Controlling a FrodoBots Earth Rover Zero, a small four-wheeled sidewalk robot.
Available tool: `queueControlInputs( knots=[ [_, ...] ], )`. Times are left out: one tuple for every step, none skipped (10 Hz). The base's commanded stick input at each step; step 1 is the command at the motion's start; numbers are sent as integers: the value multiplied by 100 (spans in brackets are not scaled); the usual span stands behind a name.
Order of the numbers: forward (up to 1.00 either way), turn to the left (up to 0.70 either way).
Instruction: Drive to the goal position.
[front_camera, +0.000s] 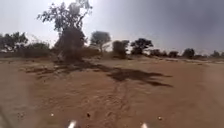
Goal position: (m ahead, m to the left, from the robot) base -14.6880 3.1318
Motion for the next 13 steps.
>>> queueControlInputs(
  knots=[
    [0, 70],
    [0, 70],
    [0, 70],
    [0, 70],
    [0, 70],
    [0, 70],
    [0, 70],
    [0, 70],
    [0, 70],
    [0, 70],
    [0, 70],
    [0, 70],
    [0, 70]
  ],
)
